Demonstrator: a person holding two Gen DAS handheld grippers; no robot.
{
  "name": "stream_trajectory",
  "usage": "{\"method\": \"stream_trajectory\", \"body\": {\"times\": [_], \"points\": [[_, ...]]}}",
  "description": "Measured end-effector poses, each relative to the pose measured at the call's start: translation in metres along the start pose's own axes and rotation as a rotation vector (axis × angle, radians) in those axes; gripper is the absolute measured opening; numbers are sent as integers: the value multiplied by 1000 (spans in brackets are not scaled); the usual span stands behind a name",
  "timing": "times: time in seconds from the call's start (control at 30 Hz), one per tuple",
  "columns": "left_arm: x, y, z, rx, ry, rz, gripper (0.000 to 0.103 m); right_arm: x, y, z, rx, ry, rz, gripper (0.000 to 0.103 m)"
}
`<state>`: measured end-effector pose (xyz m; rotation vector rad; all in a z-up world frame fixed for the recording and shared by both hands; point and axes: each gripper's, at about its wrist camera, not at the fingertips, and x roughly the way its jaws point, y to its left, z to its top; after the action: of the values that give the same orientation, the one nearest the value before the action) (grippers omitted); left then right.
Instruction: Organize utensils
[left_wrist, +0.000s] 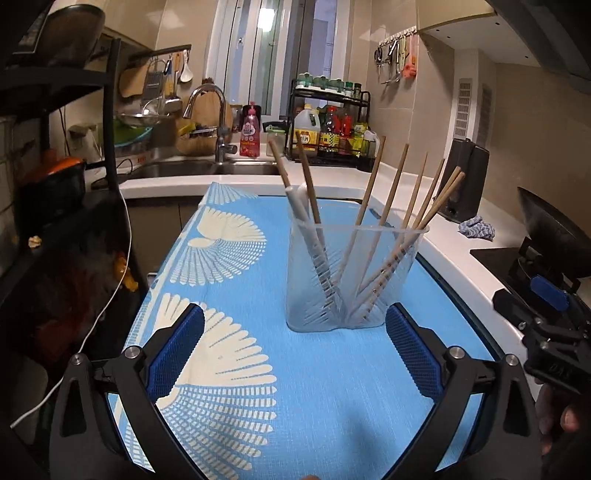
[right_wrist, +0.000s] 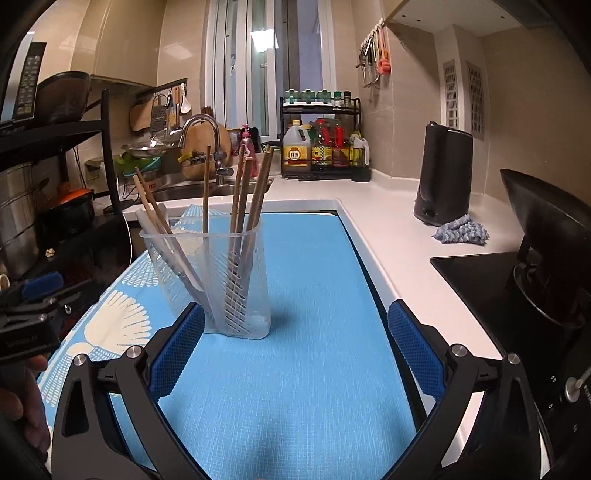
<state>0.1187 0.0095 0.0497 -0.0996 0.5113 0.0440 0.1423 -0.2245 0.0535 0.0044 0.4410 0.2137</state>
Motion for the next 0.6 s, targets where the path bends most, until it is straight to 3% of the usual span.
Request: {"method": "stream_trajectory", "body": {"times": [0.2, 0.33, 0.6], "points": [[2, 1, -1, 11, -38, 2, 96, -1, 4, -7, -3, -19, 10, 98], [8, 2, -5, -7, -7, -6, 96, 0, 6, -9, 1, -32, 3, 98], [7, -7, -7, 15, -27, -9, 96, 3, 0, -9, 63, -6, 5, 98]]}}
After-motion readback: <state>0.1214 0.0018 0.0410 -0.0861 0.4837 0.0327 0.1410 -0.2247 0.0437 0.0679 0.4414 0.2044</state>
